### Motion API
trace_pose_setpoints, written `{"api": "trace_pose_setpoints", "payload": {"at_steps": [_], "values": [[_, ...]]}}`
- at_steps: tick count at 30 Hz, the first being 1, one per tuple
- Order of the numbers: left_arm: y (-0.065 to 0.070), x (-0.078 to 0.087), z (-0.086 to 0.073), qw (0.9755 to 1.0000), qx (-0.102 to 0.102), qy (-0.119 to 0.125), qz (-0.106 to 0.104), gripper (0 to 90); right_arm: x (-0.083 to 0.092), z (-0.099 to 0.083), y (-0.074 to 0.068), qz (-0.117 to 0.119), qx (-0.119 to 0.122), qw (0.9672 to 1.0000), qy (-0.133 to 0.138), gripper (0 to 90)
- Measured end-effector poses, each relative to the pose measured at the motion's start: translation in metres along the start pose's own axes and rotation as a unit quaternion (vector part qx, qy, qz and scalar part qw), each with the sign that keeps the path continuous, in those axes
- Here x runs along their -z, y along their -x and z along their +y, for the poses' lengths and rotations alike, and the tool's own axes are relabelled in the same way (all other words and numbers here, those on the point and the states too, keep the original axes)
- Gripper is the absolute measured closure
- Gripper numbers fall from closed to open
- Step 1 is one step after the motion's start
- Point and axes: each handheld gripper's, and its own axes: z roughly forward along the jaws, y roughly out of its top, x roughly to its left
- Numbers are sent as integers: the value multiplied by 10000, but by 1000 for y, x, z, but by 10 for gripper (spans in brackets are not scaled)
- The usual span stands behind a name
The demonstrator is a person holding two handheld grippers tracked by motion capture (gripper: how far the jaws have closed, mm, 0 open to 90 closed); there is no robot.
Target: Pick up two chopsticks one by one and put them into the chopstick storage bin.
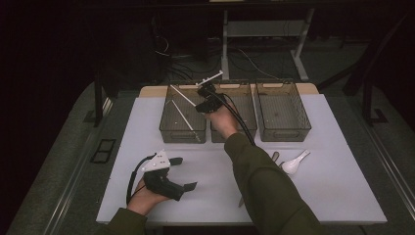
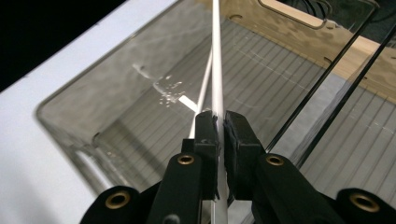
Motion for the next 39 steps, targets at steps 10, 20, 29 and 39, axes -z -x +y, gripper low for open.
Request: {"api": "trace_pose_setpoints", "payload": {"at_steps": [10, 20, 29, 39], "values": [[1, -1, 0, 10000, -1, -9, -20, 0, -26, 2, -3, -125, -116, 9998, -128, 838], [1, -2, 0, 10000, -8, -27, -45, 0, -33, 1, -7, -85, -145, 9996, -207, 830], [1, -1, 0, 10000, -6, 1, -35, 0, -21, 5, -6, 41, -123, 9999, 29, 638], [0, -1, 0, 10000, -5, -11, -4, 0, 14, -1, -3, 552, 126, 9978, 352, 488]]}}
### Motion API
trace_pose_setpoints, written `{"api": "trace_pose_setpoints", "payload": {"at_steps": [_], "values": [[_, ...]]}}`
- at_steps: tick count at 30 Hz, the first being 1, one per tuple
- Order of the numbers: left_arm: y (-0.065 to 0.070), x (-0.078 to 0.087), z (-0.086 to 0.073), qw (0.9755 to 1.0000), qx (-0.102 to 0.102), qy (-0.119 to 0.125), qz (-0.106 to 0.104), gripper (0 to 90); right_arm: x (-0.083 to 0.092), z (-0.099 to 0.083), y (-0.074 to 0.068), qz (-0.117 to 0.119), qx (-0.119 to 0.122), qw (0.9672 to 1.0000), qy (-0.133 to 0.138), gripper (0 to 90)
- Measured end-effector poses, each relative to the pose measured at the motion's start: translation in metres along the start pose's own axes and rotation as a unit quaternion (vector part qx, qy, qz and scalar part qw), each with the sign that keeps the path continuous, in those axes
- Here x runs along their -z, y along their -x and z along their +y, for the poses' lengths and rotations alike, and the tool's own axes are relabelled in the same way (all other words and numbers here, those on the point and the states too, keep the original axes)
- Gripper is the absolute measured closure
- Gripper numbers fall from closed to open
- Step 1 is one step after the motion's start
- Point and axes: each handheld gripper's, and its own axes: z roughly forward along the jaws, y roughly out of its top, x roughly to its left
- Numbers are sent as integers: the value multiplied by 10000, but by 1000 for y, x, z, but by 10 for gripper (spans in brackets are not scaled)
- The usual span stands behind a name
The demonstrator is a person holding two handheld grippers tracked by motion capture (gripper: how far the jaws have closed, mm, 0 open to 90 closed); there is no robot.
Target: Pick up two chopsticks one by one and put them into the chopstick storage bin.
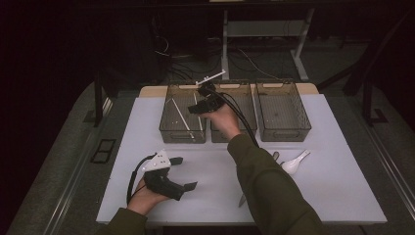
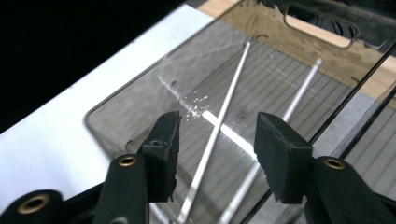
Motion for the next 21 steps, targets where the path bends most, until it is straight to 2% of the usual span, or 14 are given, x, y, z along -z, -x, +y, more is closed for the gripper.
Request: {"api": "trace_pose_setpoints", "payload": {"at_steps": [6, 11, 14, 21], "values": [[0, 0, 0, 10000, -33, -26, 7, 0, 22, -17, 0, 197, 261, 9994, 58, 447], [0, 0, 0, 10000, -46, -57, 17, 0, 41, -31, 4, 392, 339, 9986, 111, 442], [0, 0, -1, 10000, -49, -73, 16, 0, 54, -40, 5, 418, 425, 9980, 201, 439], [0, 0, -1, 9999, -40, -107, 29, 0, 83, -63, 11, 548, 461, 9965, 428, 432]]}}
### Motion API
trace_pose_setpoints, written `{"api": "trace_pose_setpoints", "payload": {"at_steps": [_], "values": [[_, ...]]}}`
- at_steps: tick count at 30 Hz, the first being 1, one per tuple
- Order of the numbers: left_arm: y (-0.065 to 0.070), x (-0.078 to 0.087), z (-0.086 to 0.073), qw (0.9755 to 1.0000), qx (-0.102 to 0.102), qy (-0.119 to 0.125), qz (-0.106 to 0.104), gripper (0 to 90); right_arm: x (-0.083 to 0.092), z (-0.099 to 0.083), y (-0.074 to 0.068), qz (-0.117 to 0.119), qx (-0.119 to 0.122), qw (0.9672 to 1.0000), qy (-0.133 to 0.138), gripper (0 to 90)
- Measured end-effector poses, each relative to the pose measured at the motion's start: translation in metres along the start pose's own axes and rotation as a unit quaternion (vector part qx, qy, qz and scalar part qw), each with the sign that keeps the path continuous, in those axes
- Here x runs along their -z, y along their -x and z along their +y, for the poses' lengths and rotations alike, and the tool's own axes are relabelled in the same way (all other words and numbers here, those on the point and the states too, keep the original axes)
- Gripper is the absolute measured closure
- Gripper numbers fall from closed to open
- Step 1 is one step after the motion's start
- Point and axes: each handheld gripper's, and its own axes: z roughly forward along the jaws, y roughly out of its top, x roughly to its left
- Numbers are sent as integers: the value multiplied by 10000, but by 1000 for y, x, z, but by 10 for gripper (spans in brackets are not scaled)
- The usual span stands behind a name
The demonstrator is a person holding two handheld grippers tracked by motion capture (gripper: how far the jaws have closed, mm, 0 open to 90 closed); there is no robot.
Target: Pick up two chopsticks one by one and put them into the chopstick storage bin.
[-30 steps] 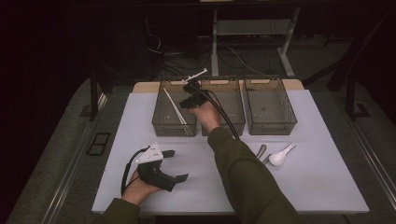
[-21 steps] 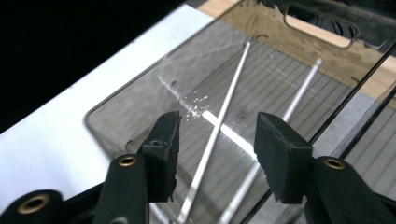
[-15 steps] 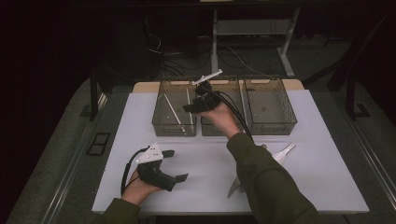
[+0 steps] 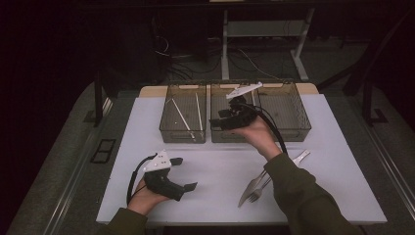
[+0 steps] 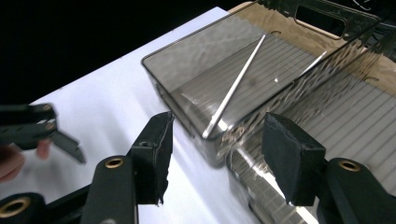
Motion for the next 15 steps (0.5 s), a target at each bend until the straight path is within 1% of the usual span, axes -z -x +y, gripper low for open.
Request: {"api": "trace_pose_setpoints", "payload": {"at_steps": [5, 6, 7, 8, 15], "values": [[0, 0, 0, 10000, 46, 37, 21, 0, 16, -19, 1, 23, 32, 10000, -18, 423], [-1, 0, 0, 10000, 21, 21, 30, 0, 19, -23, 2, 36, 71, 10000, -21, 423], [0, 0, 0, 10000, 32, 28, 31, 0, 23, -28, 3, 42, 66, 10000, -7, 423], [0, 0, -1, 10000, 30, 26, 32, 0, 26, -32, 3, 44, 7, 10000, -21, 423], [0, -1, -1, 10000, 16, -19, 43, 0, 50, -60, 8, -31, -26, 10000, -6, 423]]}}
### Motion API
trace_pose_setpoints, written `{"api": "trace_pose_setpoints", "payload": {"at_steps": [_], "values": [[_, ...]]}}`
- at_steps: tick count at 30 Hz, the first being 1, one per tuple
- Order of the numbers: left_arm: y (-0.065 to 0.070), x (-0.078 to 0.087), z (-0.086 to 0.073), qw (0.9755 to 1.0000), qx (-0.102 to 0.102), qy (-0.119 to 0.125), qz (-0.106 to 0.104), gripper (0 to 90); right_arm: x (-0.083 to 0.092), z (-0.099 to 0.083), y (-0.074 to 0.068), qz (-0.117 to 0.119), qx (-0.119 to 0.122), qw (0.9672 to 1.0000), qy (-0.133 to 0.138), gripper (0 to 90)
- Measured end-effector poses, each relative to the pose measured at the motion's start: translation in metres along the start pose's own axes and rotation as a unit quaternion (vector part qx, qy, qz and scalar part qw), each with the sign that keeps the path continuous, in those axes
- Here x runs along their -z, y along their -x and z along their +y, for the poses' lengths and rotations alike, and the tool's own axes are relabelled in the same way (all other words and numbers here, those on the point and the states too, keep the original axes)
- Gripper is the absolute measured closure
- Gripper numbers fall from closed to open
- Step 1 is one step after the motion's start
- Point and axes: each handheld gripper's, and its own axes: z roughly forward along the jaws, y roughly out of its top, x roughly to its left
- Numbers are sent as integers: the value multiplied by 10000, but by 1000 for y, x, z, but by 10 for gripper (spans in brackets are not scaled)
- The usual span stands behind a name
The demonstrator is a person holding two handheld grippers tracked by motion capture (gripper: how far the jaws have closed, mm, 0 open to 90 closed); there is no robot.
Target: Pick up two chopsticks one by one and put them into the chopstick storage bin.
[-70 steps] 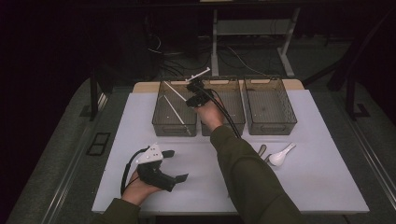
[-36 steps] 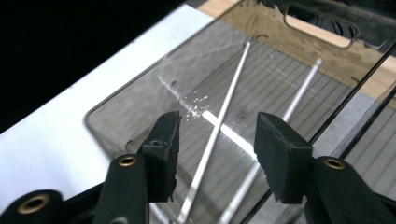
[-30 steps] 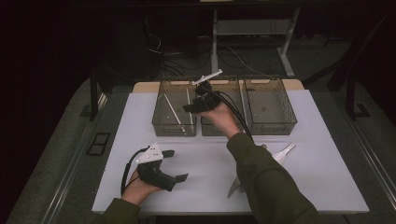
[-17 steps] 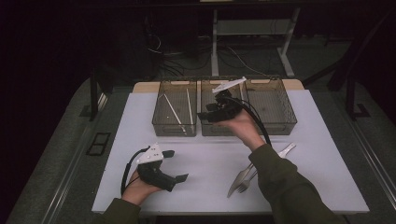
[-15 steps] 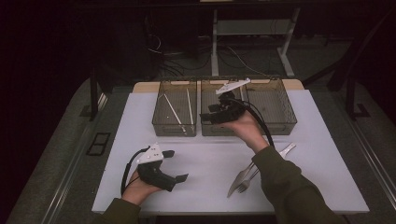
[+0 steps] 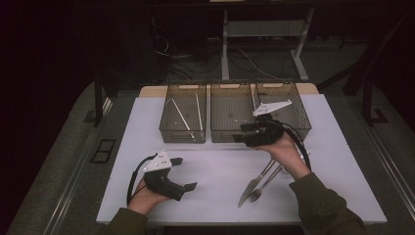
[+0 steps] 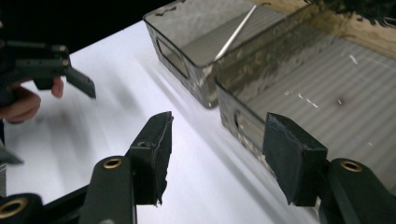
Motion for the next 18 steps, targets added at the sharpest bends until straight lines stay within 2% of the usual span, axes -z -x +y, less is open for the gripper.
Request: {"api": "trace_pose_setpoints", "payload": {"at_steps": [7, 18], "values": [[0, 0, 0, 10000, 1, -5, 11, 0, 19, -26, 1, -38, -15, 10000, 1, 425], [1, 1, 0, 10000, -29, 11, 28, 0, 36, -62, 3, -171, -78, 9996, -214, 433]]}}
